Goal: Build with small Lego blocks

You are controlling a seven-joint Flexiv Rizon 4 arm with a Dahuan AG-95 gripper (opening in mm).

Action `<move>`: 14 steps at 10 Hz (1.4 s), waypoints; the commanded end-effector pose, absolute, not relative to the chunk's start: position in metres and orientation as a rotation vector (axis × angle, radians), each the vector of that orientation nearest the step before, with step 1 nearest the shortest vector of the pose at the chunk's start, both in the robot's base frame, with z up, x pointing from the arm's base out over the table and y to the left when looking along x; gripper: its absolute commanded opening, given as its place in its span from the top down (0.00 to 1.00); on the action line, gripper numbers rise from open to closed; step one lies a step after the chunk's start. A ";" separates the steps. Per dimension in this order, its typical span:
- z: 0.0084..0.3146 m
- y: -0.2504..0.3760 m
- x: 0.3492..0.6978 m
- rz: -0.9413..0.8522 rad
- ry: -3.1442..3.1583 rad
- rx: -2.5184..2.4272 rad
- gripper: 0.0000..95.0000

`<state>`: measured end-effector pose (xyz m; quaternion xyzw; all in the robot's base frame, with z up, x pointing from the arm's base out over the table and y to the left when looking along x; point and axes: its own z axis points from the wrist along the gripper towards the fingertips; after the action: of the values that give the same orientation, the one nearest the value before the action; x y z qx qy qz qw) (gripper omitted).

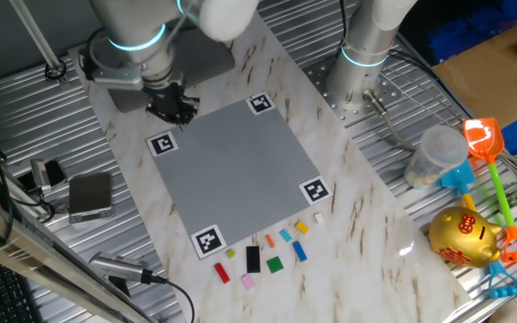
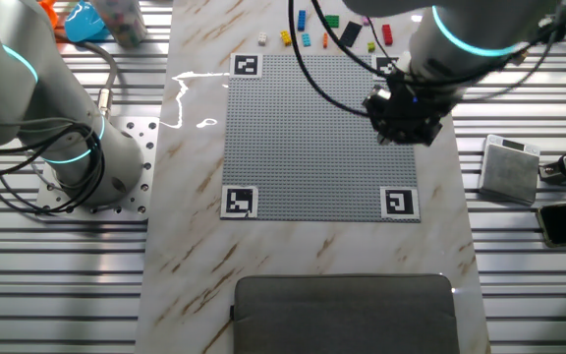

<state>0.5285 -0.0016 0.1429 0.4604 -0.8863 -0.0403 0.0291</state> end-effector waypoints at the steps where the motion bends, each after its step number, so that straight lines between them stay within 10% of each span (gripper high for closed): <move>1: 0.141 0.007 0.529 -0.115 -2.739 1.403 1.00; 14: 0.133 0.034 0.522 -0.071 -2.721 1.400 1.00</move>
<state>0.5221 0.0341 0.1332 0.4561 -0.8887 -0.0222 0.0405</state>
